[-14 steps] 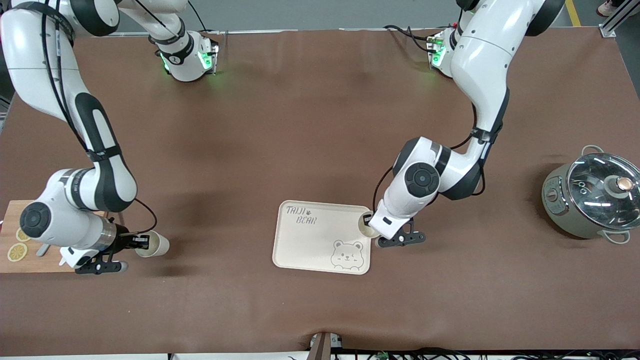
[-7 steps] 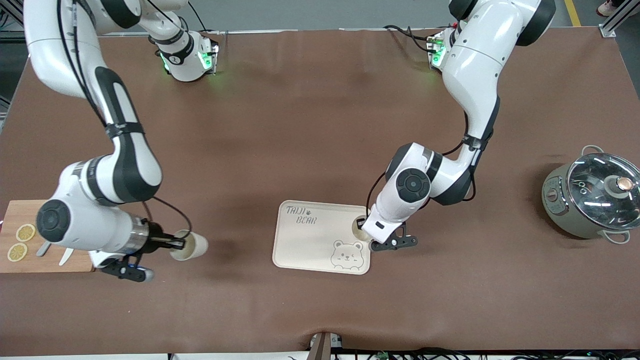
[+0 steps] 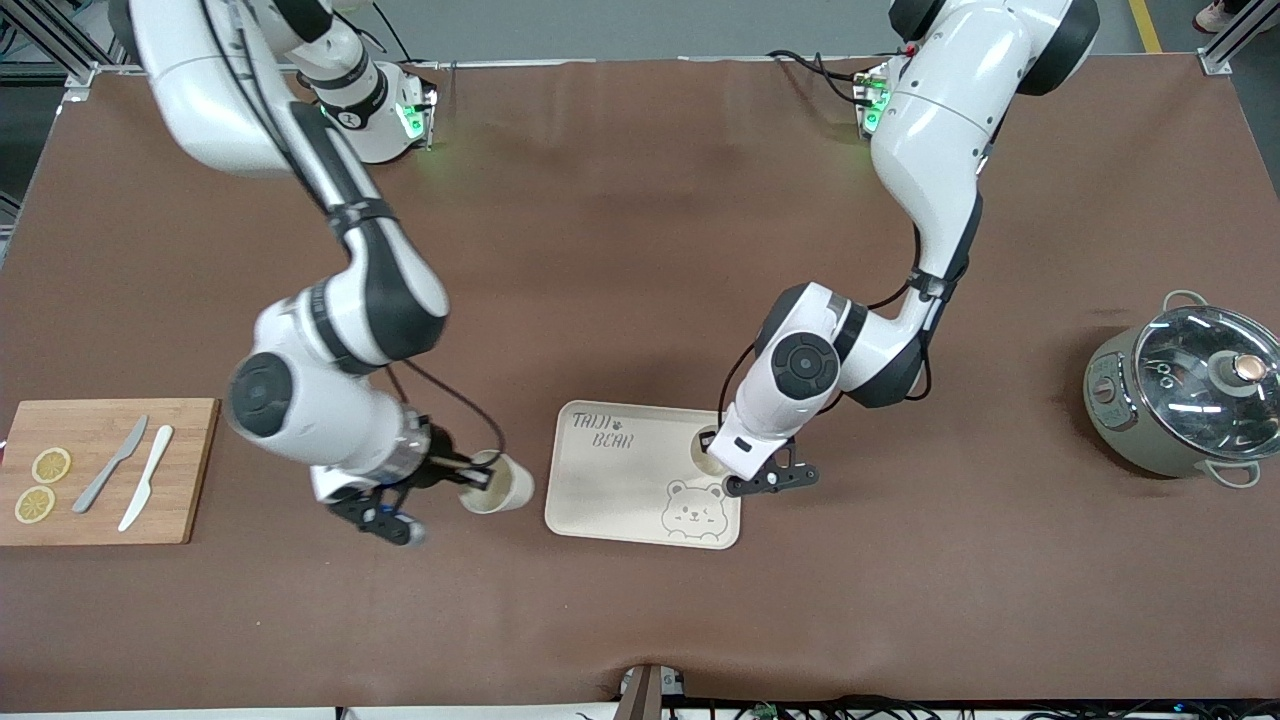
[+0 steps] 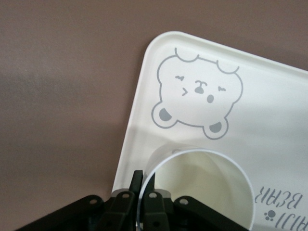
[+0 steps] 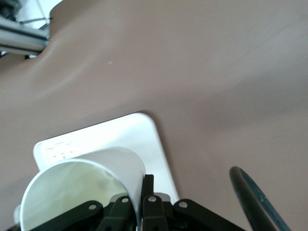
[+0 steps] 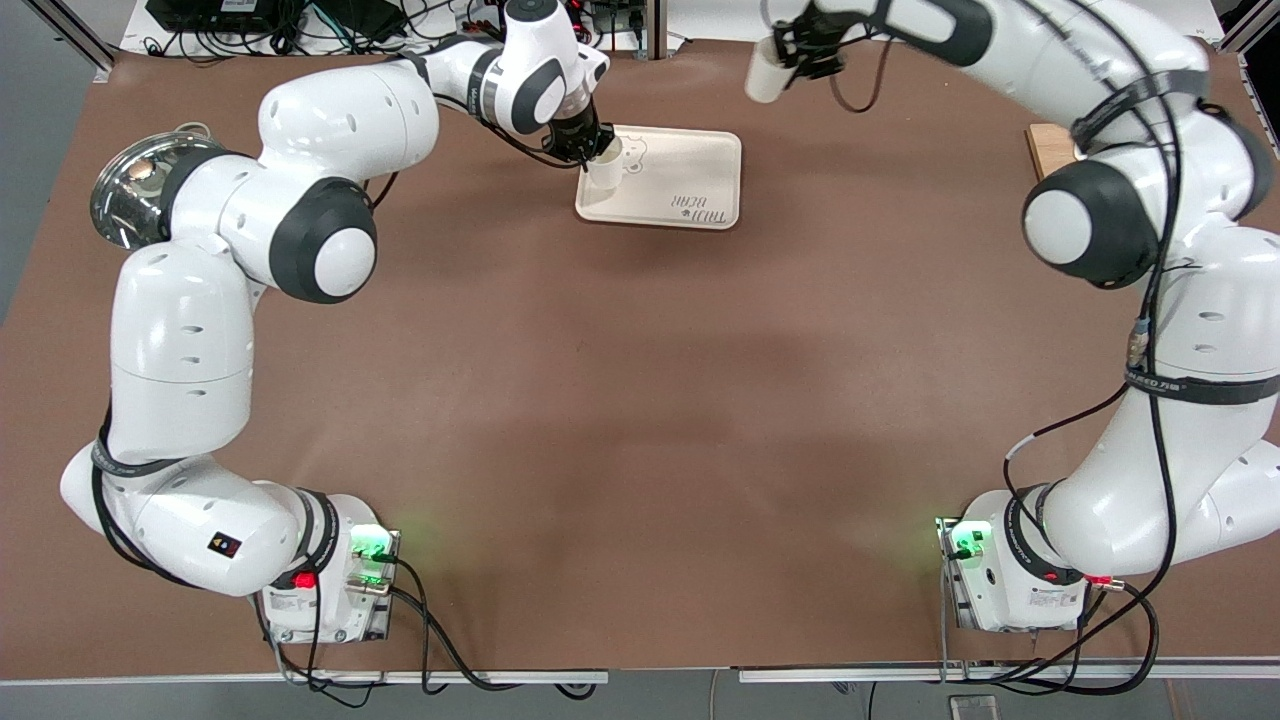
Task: Place white IKEA cup upright on tray with both arms
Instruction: 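Lower the left cup onto the tray while the right gripper brings its cup, then open both grippers to release the cups upright on the tray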
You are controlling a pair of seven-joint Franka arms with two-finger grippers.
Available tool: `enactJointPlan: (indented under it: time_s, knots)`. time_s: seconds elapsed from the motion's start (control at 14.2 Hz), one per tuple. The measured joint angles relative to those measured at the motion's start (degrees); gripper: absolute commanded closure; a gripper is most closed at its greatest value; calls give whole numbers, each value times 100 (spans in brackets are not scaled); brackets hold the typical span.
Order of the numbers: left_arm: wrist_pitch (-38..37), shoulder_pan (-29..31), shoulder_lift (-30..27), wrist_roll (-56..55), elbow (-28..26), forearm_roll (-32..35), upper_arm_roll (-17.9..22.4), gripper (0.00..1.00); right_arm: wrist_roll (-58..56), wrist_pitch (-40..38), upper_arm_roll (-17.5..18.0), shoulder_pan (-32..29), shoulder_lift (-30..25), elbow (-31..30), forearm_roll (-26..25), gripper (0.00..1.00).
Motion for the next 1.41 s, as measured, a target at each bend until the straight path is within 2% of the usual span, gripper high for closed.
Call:
enactJointPlan:
  time_s: [0.28, 0.7, 0.77, 0.84, 0.91, 1.06, 1.13, 1.2, 1.27, 1.41]
  knots:
    - [0, -43, 33, -26, 0, 0, 2, 100, 791, 565, -38, 549, 468, -9, -684, 100]
    - [325, -61, 217, -42, 1, 0, 4, 100, 892, 1221, -53, 809, 1075, -12, -771, 100]
    - [337, -61, 222, -42, 1, 0, 4, 96, 917, 1327, -54, 836, 1147, -12, -774, 100]
    - [340, -61, 222, -42, 3, 0, 5, 75, 930, 1412, -54, 851, 1204, -12, -776, 100]
    - [340, -61, 222, -43, 7, 0, 6, 1, 932, 1462, -56, 854, 1243, -12, -779, 100]
    - [343, -61, 222, -43, 15, 0, 7, 0, 934, 1479, -71, 854, 1270, -11, -783, 100]
    - [344, -62, 222, -43, 23, 0, 7, 0, 940, 1479, -74, 854, 1270, -11, -783, 88]
    - [349, -63, 222, -45, 37, 0, 7, 0, 952, 1481, -75, 854, 1270, -11, -783, 49]
    - [352, -63, 221, -51, 60, 0, 9, 0, 964, 1481, -75, 854, 1270, -11, -783, 0]
    - [352, -62, 205, -133, 123, 0, 19, 0, 976, 1482, -80, 854, 1270, -10, -804, 0]
